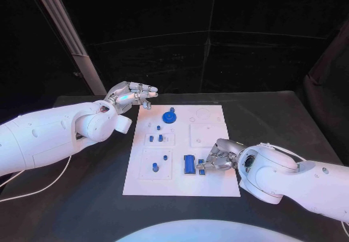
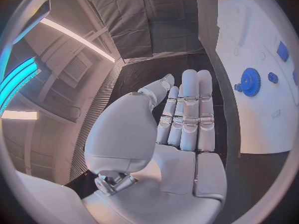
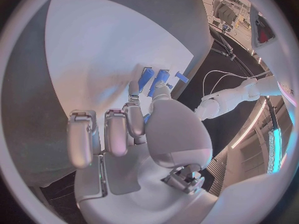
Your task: Assemble the parts on the task board
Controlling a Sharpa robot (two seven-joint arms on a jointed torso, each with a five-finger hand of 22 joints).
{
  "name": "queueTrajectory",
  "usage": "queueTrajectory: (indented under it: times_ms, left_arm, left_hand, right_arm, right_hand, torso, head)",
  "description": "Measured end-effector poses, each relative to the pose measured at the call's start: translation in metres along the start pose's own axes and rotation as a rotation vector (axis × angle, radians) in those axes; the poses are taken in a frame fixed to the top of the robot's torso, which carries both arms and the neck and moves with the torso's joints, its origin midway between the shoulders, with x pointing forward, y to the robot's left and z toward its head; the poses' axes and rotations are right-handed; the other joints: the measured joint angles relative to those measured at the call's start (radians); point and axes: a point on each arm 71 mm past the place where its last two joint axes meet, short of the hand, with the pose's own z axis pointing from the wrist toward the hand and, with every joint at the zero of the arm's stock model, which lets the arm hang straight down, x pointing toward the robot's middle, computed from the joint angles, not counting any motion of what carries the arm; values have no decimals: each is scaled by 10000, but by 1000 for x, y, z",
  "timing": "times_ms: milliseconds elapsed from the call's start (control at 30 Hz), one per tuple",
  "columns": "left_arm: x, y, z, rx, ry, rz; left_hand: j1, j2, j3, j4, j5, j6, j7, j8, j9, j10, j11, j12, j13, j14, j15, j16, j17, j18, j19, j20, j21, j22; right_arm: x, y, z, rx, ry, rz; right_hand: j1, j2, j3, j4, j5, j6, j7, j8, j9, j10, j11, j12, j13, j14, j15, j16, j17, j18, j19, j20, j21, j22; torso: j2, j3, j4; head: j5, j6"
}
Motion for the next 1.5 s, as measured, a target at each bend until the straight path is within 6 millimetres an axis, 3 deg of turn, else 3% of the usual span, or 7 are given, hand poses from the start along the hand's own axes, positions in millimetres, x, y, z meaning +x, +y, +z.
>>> queueTrajectory:
  times_ms: [100, 300, 400, 567, 1500]
  left_arm:
    - [0, 0, 0, -5, 1, -1]
    - [0, 0, 0, -10, -4, 0]
    - [-1, 0, -1, -13, -7, 0]
    - [-1, 0, -1, -18, -17, 3]
    - [-1, 0, -1, -30, -16, 3]
  left_hand:
    - [0, 0, 0, 0, 0, 0, 0, 0, 0, 0, 0, 0, 0, 0, 0, 0, 0, 0, 0, 0, 0, 0]
    - [0, 0, 0, 0, 0, 0, 0, 0, 1, 0, 0, 38, 1, 0, 0, 0, -11, 1, 0, 0, 0, 1]
    - [0, 0, 0, 0, 0, 0, 0, 0, 1, 0, 0, 38, 1, 0, 0, 0, -11, 0, 0, 0, 0, 1]
    - [0, 0, 0, 0, 0, 0, 0, 0, 1, 0, 0, 38, 1, 0, 0, 0, -11, 0, 0, 0, 0, 2]
    - [0, 0, 0, 0, 0, 0, 0, 0, 3, 0, 0, 37, 3, 0, 0, 0, -10, 0, 7, 7, 1, -6]
  right_arm:
    - [0, 0, 0, 17, -28, -43]
    - [-1, -2, -2, 22, -80, -92]
    - [-2, -4, -4, -14, -103, -108]
    - [-3, -7, -7, -115, -48, -192]
    - [-2, -5, 3, -135, 33, -955]
  right_hand:
    - [-49, -137, 40, 266, -387, -1, 1, 0, 23, -2, 1, -16, -258, 0, 0, -61, 0, 0, 0, 0, -6, -1]
    - [125, -310, 122, 380, -497, -1, 1, 0, 42, -39, 39, -54, -239, 0, 1, -61, 0, 0, 0, 0, -36, -1]
    - [406, -523, 257, 278, -559, -2, 1, 0, 59, -39, 39, -80, -218, 0, 1, -61, -1, 0, 0, 0, -36, -2]
    - [824, -679, 373, 39, -1022, -58, 56, 0, 69, -40, 40, -79, -204, 0, 4, -61, -1, -1, 0, 0, -36, -2]
    - [1192, -392, 507, -256, -1114, -74, 72, 1, 106, -94, 95, -110, -197, -19, 28, -61, -1, 0, 0, 1, -36, -3]
  torso:
    - [-5, -1, 0]
    - [-6, 1, 0]
    - [-7, 6, -1]
    - [-11, 6, -4]
    - [0, -1, 0]
  head:
    - [7, -1]
    - [1, 9]
    - [-10, 13]
    - [-12, 19]
    - [-31, 22]
